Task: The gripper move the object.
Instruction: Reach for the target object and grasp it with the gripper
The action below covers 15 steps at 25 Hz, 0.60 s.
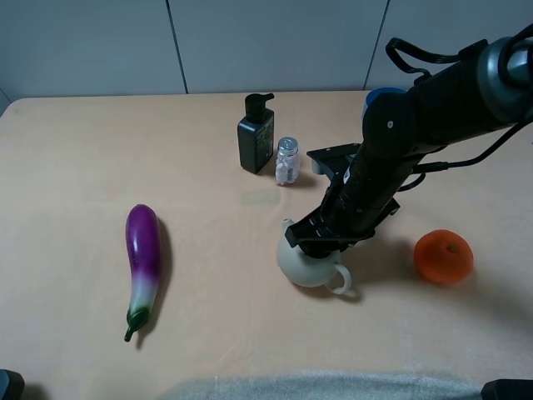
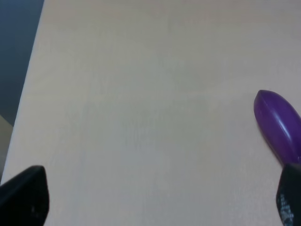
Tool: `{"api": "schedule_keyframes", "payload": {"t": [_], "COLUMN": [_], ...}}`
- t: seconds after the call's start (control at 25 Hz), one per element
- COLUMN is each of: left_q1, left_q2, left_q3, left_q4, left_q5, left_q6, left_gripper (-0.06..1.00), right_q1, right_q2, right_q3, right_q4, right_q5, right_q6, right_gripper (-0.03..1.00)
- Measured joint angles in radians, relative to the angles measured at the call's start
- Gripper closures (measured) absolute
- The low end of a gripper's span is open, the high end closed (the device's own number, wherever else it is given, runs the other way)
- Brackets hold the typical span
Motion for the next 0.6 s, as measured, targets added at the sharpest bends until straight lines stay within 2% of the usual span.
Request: {"api": "schedule_keyframes", "payload": {"t": [0.2,0.24,0.6], "left_q1": [0.0,0.0,0.0], "left_q2": [0.0,0.0,0.0], "left_q3": [0.0,0.0,0.0], "left_q4": [0.0,0.0,0.0], "left_q5": [0.0,0.0,0.0], "left_q6": [0.0,0.0,0.0], "left_gripper": [-0.02,-0.02,-0.02], "right_q1": [0.0,0.0,0.0], "right_q2": [0.0,0.0,0.0], "right_q3": [0.0,0.0,0.0], "right_q4": [0.008,0.008,0.011], "right_q5": [0.001,0.0,0.0], "right_q6": [0.0,0.0,0.0], "right_gripper": [0.96,0.98,0.98]}}
